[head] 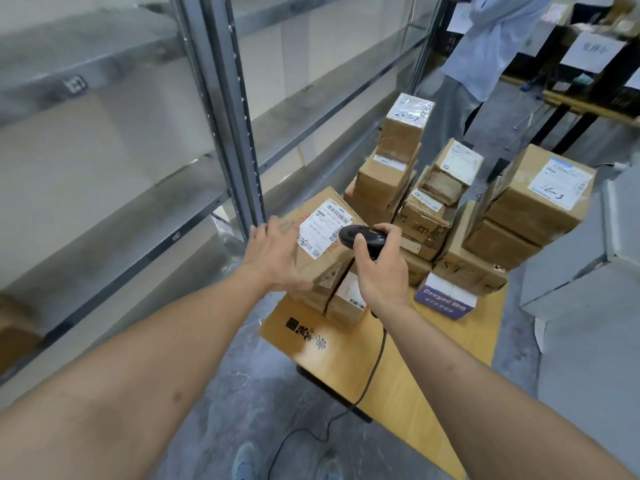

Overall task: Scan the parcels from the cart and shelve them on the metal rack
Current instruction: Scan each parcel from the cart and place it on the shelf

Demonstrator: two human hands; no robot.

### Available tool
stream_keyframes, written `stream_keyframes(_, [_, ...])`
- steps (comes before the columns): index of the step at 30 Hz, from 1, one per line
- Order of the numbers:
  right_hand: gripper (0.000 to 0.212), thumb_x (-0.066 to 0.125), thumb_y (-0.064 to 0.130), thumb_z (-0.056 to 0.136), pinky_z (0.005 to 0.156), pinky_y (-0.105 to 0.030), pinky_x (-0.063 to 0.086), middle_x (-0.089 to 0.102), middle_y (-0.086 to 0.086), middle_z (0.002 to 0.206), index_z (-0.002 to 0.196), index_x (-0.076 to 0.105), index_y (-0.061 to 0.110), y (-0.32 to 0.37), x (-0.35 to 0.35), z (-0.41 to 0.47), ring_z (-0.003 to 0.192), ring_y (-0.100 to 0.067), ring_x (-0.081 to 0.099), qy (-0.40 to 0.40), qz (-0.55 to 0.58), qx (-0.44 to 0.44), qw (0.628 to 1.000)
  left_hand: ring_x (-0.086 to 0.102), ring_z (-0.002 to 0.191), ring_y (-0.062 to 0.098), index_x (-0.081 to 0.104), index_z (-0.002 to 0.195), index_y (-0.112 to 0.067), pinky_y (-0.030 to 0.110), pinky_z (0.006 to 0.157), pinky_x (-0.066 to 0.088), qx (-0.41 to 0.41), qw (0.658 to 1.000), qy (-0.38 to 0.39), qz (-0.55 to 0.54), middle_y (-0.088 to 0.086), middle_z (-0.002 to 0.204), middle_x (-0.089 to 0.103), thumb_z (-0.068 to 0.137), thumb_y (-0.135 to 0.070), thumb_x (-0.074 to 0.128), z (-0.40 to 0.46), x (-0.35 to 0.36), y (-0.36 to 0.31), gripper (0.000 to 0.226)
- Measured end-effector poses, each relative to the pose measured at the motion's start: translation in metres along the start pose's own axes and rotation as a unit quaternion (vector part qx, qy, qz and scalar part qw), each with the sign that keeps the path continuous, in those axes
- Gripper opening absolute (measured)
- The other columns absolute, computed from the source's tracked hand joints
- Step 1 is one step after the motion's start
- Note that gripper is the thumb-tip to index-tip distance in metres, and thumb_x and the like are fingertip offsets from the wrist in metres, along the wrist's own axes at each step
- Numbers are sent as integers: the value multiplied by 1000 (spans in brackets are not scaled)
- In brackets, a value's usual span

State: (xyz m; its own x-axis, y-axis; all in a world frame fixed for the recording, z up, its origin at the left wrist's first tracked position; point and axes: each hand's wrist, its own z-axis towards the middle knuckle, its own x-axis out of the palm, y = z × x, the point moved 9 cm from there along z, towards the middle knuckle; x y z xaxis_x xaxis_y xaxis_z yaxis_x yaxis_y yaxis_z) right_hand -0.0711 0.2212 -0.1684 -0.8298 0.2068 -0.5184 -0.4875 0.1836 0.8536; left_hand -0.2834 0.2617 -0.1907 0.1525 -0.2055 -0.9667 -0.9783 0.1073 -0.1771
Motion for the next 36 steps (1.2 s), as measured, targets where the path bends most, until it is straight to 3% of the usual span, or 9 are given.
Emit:
stream_keyframes(6, [31,50,52,103,86,-45,54,67,7,113,129,36,42,39,9,-12,99,-24,65,32,-83,-73,993,5,156,40,1,167,-23,53,126,-10,36,995,-47,81,21,169,5,56,-78,83,-12,-44,33,149])
stream_keyframes(12, [32,45,59,98,83,-52,57,67,10,107,125,34,46,65,13,-22,92,-22,67,43,-116,-124,985,4,156,40,-2,168,-26,55,126,-12,42,987,-83,130,20,168,5,57,-83,80,-21,-66,45,149])
stream_keyframes(15, [35,43,62,95,84,-52,57,68,10,108,125,34,47,72,16,-25,92,-22,67,51,-113,-135,983,4,157,40,-3,168,-25,57,128,-8,41,984,-93,147,20,168,5,58,-84,79,-26,-73,49,149])
stream_keyframes(19, [30,50,51,102,84,-48,57,66,9,108,127,36,43,80,16,-30,91,-17,66,60,-108,-158,980,6,156,40,-2,167,-24,58,129,-5,31,981,-96,163,19,167,7,58,-83,80,-32,-78,55,149])
stream_keyframes(28, [28,53,48,103,79,-45,60,68,9,112,125,37,46,87,17,-34,89,-12,67,93,-95,-177,975,8,155,41,-2,168,-22,58,129,-2,-7,982,-88,169,22,165,7,61,-83,78,-50,-77,70,147])
stream_keyframes(34, [26,54,48,105,82,-46,57,66,7,110,126,40,41,99,38,-34,89,-20,66,116,15,-159,980,33,138,43,7,166,-18,51,119,31,-129,984,-89,80,24,152,24,54,-84,74,-70,-82,90,146])
stream_keyframes(36, [29,54,49,105,79,-37,54,65,6,112,128,41,38,106,52,-37,91,-17,65,120,60,-146,980,41,130,41,12,165,-18,49,112,38,-180,979,-92,39,21,146,30,54,-89,70,-80,-84,99,144])
